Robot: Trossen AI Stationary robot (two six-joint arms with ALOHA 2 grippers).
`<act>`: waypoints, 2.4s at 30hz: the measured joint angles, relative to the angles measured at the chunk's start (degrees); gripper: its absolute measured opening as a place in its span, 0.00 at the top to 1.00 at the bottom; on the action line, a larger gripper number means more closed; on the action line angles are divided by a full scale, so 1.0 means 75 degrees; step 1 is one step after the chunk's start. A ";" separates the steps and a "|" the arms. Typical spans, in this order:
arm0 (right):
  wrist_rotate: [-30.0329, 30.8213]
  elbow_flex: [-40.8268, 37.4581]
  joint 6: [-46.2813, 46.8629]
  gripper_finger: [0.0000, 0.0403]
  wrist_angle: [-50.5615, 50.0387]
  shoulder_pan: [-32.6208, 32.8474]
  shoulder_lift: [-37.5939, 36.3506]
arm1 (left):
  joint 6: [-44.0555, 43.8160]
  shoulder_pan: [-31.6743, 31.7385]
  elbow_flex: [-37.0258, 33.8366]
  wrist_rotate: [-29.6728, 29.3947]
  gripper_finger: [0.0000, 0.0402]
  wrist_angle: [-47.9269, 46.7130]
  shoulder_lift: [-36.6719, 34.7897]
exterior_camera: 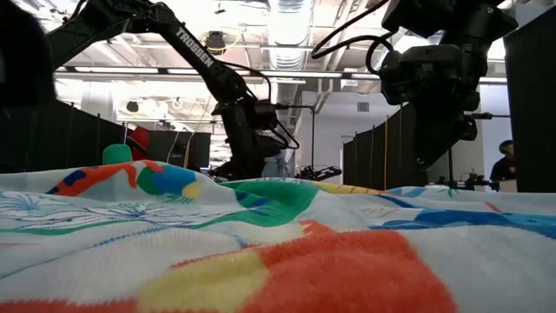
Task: Roll towel
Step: Roll the multicolor dinosaur print towel
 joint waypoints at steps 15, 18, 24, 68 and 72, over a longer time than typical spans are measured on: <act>0.0000 0.0000 -0.0020 0.77 -0.0006 0.0000 0.0000 | 0.0207 -0.0087 0.0632 -0.0199 0.82 -0.0176 0.0023; 0.0000 0.0000 -0.0020 0.77 -0.0006 0.0000 0.0000 | 0.0133 -0.0087 0.0545 -0.0253 0.78 -0.0079 0.0036; 0.0000 0.0000 -0.0027 0.77 -0.0011 0.0000 0.0000 | 0.0027 -0.0087 0.0543 -0.0261 0.74 -0.0094 0.0037; 0.0003 0.0000 -0.0049 0.77 -0.0291 -0.0099 0.0000 | -0.0132 -0.0208 0.0568 -0.0179 0.80 -0.0640 0.0037; 0.0003 0.0000 -0.0049 0.77 -0.0293 -0.0099 0.0000 | -0.0006 -0.0294 0.0619 -0.0176 0.84 -0.0564 0.0037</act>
